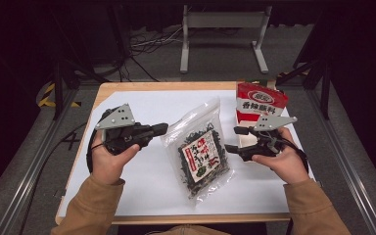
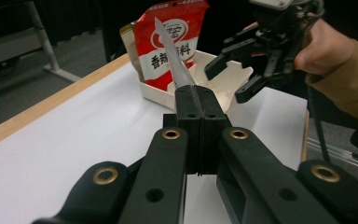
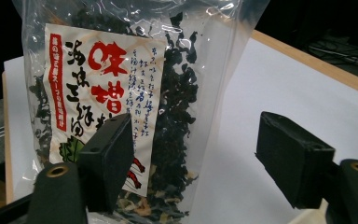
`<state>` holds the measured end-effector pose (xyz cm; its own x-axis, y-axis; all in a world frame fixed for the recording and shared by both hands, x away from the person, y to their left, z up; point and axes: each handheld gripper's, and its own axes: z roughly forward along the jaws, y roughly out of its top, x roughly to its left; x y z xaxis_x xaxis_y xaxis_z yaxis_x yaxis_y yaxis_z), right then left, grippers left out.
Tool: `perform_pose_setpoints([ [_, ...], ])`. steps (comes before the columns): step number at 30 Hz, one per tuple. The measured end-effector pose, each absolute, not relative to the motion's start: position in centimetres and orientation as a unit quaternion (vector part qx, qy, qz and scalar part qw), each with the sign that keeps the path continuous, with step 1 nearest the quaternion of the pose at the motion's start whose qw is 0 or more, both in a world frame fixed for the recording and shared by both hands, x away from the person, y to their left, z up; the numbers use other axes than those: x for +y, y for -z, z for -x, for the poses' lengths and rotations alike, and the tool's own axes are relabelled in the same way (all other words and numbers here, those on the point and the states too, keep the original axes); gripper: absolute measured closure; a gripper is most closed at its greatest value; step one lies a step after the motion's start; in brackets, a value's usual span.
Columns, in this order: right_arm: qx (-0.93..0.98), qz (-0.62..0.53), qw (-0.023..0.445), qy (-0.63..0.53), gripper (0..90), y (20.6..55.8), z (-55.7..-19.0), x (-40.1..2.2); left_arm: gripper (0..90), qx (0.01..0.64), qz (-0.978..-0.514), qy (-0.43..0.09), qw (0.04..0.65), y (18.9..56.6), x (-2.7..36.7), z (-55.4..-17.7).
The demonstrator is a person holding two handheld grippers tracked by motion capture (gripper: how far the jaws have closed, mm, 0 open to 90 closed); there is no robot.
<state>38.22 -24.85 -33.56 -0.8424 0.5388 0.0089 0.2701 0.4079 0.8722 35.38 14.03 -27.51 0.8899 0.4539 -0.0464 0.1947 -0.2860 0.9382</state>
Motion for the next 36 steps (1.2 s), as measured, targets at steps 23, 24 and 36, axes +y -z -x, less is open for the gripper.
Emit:
perform_pose_setpoints([
  [23, 0.851, -0.143, 0.037, -0.504, 19.7, 35.0, -41.5, -21.4, 90.0, 0.189, -0.788, -0.088, 0.579, 27.1, 14.0, -34.2],
  [24, 0.853, -0.141, 0.037, -0.501, 19.8, 35.1, -41.6, -21.2, 90.0, 0.190, -0.788, -0.088, 0.578, 27.1, 14.0, -34.2],
  [36, 0.865, -0.123, -0.014, -0.486, 62.0, 34.5, -41.2, -22.0, 90.0, 0.198, -0.783, -0.099, 0.582, 26.9, 14.4, -34.1],
])
